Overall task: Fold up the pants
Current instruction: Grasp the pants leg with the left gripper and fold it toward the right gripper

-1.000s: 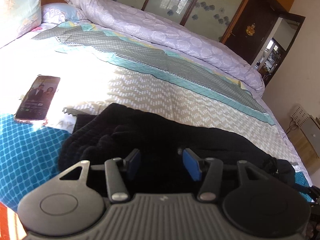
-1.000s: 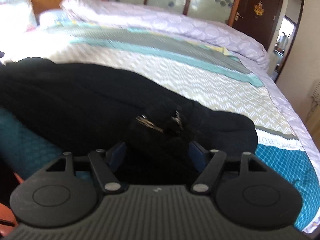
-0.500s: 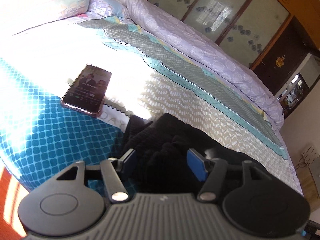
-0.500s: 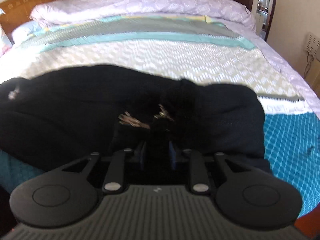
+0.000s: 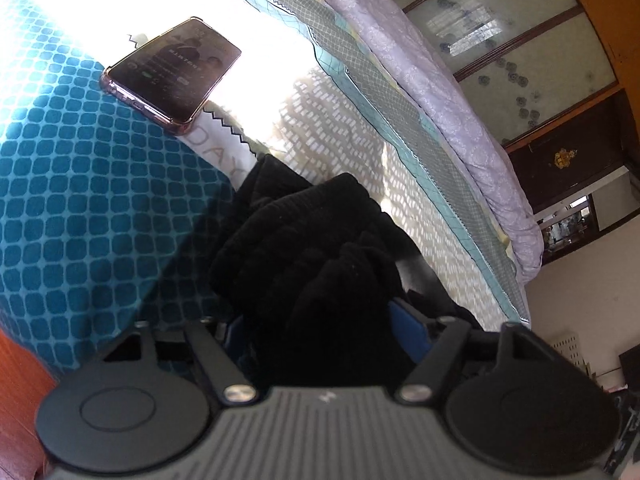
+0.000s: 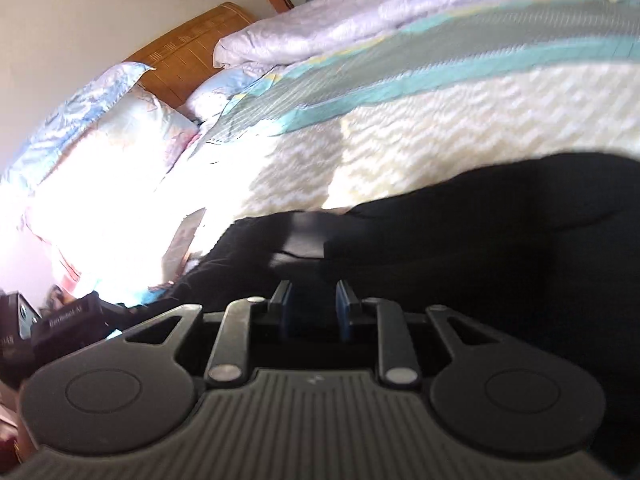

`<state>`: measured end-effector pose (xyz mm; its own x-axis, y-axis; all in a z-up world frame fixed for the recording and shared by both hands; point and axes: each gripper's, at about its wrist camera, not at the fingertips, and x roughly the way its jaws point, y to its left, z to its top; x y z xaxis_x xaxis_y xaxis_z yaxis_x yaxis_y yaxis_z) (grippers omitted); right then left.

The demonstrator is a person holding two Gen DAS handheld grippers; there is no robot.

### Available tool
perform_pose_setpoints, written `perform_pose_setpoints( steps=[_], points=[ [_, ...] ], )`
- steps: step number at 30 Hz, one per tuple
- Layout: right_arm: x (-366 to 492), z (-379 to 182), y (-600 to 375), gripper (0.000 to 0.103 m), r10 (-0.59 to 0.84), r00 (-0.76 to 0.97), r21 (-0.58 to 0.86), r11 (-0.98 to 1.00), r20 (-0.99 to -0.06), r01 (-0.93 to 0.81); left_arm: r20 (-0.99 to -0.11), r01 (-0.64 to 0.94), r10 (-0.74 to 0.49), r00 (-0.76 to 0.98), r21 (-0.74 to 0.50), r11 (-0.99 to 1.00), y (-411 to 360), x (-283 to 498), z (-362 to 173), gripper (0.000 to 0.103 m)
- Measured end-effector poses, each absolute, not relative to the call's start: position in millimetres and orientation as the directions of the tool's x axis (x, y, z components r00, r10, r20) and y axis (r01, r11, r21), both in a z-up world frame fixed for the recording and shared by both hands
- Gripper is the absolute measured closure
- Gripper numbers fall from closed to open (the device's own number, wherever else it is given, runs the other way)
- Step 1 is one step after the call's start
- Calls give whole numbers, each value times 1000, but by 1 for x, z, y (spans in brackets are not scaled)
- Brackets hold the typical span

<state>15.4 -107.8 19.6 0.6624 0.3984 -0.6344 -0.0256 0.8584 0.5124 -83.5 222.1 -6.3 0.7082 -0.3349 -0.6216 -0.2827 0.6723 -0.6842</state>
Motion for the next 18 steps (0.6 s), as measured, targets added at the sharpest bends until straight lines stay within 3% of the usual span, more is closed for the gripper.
perform_pose_setpoints(
  steps=[2,4,9,18],
  points=[
    [26,-4,-101,78,402,614,531,847,-679,33,-643,-291,-317,697,-658,695,219,-80,-8,62],
    [17,-20,-102,87,394,638,558,827,-662,67,-658,-288,-300,691,-631,720,216,-79,-9,69],
    [13,-22,-115,101,427,635,628,769,-644,119,-686,-288,-251,684,-569,770,205,-78,-2,72],
    [-17,-14,-111,102,387,666,599,793,-638,113,-730,-278,-147,668,-428,860,179,-74,13,74]
  ],
)
